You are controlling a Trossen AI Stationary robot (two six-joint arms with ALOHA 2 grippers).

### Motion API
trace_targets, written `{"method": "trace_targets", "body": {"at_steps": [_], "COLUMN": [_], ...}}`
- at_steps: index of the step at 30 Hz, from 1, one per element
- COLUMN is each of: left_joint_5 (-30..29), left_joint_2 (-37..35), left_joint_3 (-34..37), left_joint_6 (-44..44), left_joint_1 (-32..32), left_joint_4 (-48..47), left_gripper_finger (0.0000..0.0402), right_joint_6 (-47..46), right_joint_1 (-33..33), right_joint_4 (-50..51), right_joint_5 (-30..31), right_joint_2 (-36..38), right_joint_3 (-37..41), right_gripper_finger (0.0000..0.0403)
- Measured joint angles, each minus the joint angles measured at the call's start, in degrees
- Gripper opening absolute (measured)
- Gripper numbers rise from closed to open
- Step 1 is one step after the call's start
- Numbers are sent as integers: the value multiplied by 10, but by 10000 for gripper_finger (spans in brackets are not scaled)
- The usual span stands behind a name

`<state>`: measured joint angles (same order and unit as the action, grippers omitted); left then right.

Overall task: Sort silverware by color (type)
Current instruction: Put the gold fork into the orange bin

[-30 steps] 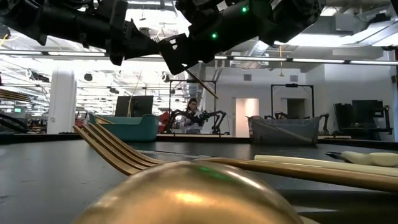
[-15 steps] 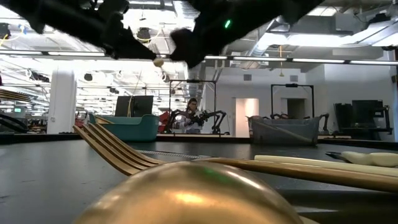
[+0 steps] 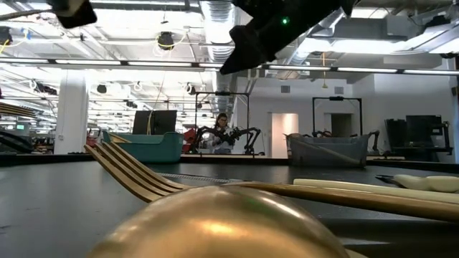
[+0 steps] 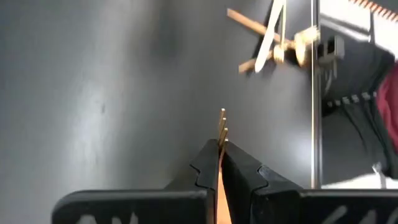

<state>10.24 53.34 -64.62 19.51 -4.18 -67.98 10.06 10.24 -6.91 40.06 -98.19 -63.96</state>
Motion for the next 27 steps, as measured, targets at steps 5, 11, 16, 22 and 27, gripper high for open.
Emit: {"method": "trace_targets", "body": {"at_steps": [5, 11, 16, 22, 27], "left_joint_5": [-20, -3, 37, -4, -68], "left_joint_2": [0, 0, 0, -2, -5], "left_joint_3": [15, 138, 215, 224, 193], "left_joint_6": [64, 151, 201, 223, 209], "left_joint_1": [-41, -99, -124, -139, -145], "left_joint_4": [-71, -35, 37, 45, 49], "left_gripper_finger": [0, 0, 1, 26, 70], "right_joint_6": [-43, -71, -96, -129, -205], "right_joint_1": [-14, -4, -1, -1, -1], "right_joint_4": [-2, 19, 59, 134, 198], "right_joint_5": [-11, -17, -41, -62, -136], "right_joint_2": [0, 0, 0, 21, 41], "right_joint_3": [13, 32, 32, 32, 32], "right_gripper_finger": [98, 98, 98, 97, 97]}}
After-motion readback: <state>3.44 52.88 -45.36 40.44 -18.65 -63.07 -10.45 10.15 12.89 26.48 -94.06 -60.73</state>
